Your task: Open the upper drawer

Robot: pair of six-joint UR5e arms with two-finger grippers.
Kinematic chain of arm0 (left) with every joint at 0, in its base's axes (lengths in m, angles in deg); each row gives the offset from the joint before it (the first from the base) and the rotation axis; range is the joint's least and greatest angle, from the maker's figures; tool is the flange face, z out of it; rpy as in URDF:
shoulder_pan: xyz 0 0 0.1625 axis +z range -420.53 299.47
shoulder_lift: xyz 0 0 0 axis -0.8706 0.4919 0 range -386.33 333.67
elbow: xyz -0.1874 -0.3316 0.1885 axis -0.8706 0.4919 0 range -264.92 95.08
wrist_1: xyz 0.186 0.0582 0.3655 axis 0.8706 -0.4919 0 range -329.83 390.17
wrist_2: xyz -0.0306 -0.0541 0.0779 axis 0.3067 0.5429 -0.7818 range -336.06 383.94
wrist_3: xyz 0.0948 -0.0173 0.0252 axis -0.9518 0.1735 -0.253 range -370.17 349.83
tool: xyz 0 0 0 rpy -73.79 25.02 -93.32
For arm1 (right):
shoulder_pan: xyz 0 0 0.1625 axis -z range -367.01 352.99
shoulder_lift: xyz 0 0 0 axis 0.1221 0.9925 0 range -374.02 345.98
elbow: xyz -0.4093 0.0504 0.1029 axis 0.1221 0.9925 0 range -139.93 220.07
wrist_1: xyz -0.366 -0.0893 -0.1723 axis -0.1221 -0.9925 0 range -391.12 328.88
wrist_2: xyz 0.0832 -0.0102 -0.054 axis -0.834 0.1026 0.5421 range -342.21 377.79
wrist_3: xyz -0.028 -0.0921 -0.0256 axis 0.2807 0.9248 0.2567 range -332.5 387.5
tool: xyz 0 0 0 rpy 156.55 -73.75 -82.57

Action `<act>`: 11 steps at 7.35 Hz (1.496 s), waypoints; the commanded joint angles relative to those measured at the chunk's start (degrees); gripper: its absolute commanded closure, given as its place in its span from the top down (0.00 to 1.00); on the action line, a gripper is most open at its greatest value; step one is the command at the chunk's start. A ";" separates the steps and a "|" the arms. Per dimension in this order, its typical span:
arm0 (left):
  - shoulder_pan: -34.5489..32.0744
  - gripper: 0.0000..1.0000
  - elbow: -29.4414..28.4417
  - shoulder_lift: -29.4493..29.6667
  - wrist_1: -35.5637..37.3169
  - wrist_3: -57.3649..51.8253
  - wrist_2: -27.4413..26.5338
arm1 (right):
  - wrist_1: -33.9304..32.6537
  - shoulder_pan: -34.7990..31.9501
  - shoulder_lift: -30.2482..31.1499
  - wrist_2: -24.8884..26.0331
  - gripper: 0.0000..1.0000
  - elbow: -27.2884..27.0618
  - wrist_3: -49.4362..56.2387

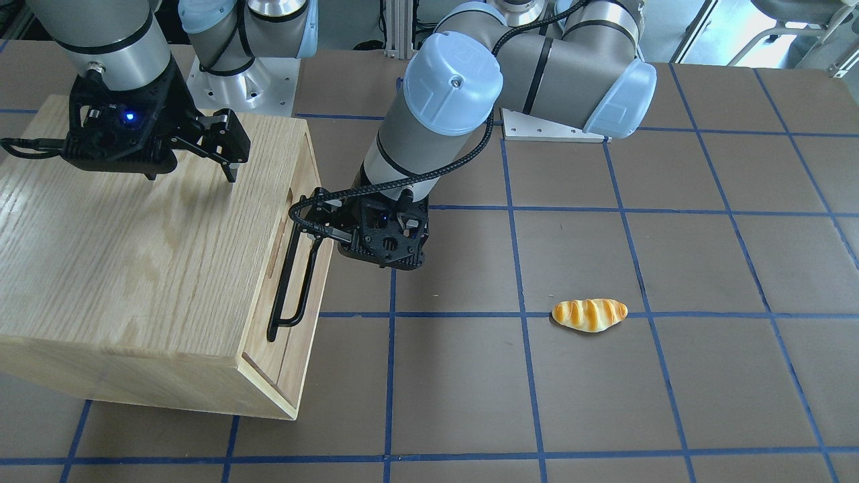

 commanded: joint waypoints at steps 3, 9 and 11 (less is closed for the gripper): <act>-0.85 1.00 -0.05 1.33 0.88 -0.28 1.25 | 0.00 0.00 0.00 0.00 1.00 0.00 -0.02; -0.85 1.00 0.04 2.47 1.67 -0.45 1.25 | 0.00 0.00 0.00 0.00 1.00 0.00 0.07; -0.85 1.00 -0.05 2.30 1.67 -0.37 1.17 | 0.00 0.09 0.00 0.00 1.00 0.00 -0.02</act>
